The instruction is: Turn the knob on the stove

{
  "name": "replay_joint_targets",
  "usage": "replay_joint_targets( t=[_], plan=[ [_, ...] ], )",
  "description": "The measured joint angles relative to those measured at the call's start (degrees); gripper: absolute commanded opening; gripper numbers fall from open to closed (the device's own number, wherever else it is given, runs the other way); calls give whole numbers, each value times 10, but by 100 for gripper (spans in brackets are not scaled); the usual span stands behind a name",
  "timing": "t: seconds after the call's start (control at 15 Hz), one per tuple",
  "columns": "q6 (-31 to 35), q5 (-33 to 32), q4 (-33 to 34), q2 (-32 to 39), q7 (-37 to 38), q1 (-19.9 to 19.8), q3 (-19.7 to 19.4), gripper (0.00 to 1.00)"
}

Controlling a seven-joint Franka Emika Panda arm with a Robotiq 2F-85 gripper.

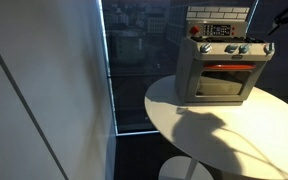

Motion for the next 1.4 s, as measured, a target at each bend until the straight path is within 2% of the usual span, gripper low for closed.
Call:
replay_joint_targets(
  t=[0.67,1.4],
  plan=[
    [-212,-70,12,-56,-57,-25,14,100],
    [-405,-81,42,-88,-129,-25,18,100]
  ],
)
